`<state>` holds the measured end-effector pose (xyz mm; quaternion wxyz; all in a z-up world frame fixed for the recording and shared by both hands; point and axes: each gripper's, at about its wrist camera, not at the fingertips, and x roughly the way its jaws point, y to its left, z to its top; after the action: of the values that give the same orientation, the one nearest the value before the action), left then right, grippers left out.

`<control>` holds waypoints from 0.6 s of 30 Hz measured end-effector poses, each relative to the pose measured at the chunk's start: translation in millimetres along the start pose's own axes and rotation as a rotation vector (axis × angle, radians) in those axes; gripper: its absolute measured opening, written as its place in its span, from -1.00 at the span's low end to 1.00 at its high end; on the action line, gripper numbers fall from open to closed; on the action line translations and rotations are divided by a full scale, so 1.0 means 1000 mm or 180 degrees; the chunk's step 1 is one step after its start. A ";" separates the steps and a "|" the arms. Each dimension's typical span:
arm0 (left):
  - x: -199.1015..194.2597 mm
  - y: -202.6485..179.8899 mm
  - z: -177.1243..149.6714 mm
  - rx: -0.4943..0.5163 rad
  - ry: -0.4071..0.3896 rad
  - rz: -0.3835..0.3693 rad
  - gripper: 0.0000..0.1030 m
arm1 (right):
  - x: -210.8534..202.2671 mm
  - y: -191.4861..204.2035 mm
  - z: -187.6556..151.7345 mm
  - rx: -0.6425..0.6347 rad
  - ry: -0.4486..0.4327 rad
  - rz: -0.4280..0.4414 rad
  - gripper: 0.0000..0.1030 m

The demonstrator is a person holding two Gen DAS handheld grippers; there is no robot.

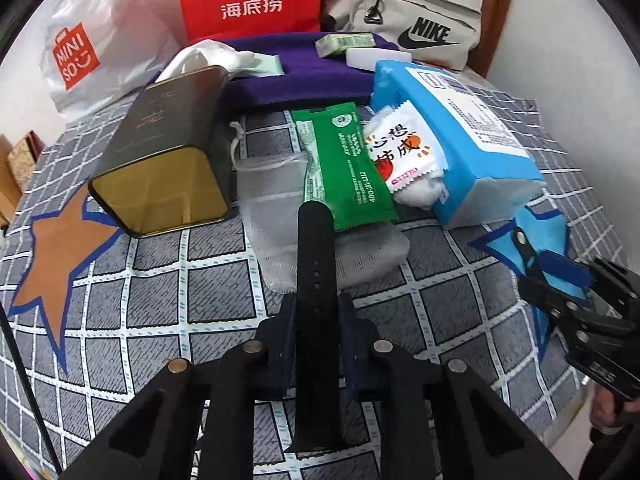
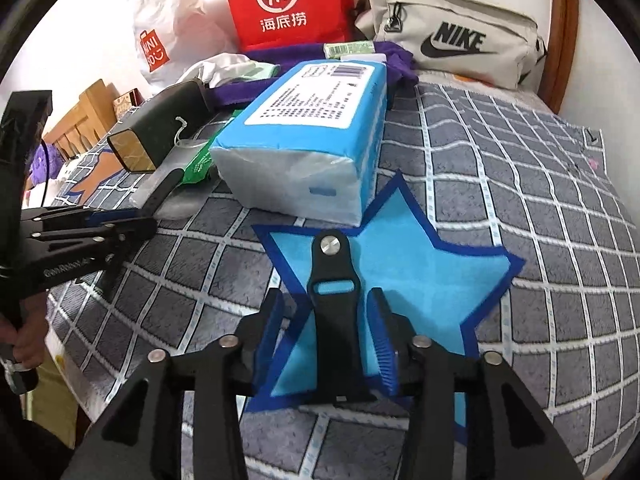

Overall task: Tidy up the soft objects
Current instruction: 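Carry the watch strap in the left gripper over the purple towel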

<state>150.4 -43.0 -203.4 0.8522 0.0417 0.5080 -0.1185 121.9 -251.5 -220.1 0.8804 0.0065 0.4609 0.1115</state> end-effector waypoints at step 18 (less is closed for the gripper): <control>-0.048 0.053 -0.031 -0.0419 -0.0138 -0.0067 -0.63 | -0.023 0.007 0.003 0.0115 0.0000 0.0094 -0.51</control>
<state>114.6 21.8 -179.0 0.8625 -0.0223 0.4966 -0.0947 110.2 -249.1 -198.9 0.8784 0.0291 0.4626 0.1162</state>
